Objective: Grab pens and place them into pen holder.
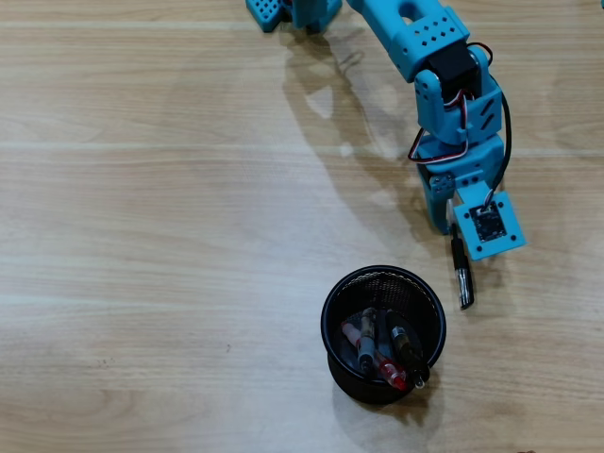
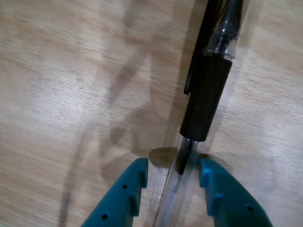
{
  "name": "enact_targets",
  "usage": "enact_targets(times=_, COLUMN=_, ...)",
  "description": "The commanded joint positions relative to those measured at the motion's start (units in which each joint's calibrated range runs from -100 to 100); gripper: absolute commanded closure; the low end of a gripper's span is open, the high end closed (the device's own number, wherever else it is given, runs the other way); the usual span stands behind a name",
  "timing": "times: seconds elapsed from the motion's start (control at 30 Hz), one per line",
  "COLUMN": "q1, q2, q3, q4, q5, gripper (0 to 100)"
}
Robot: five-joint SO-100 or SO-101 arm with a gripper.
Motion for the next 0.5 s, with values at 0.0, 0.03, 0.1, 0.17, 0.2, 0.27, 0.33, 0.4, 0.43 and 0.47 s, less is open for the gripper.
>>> enact_targets(times=0.0, q1=0.05, q2=0.21, q3=-0.7, q4=0.46, q5=-0.32, gripper=94)
enact_targets(times=0.03, q1=0.14, q2=0.29, q3=-0.61, q4=0.63, q5=-0.32, gripper=96)
enact_targets(times=0.1, q1=0.23, q2=0.29, q3=-0.61, q4=0.63, q5=-0.32, gripper=97)
enact_targets(times=0.17, q1=0.23, q2=0.29, q3=-0.61, q4=0.63, q5=-0.32, gripper=97)
enact_targets(times=0.2, q1=0.32, q2=0.29, q3=-0.61, q4=0.72, q5=-0.32, gripper=98)
enact_targets(times=0.27, q1=0.32, q2=0.29, q3=-0.61, q4=0.72, q5=-0.32, gripper=98)
enact_targets(times=0.33, q1=0.32, q2=0.29, q3=-0.61, q4=0.72, q5=-0.32, gripper=98)
enact_targets(times=0.4, q1=0.41, q2=-0.13, q3=-0.61, q4=0.72, q5=-0.06, gripper=98)
enact_targets(times=0.43, q1=0.6, q2=-0.46, q3=-0.61, q4=0.72, q5=0.04, gripper=98)
enact_targets(times=0.47, q1=0.87, q2=-0.71, q3=-0.61, q4=0.8, q5=0.04, gripper=98)
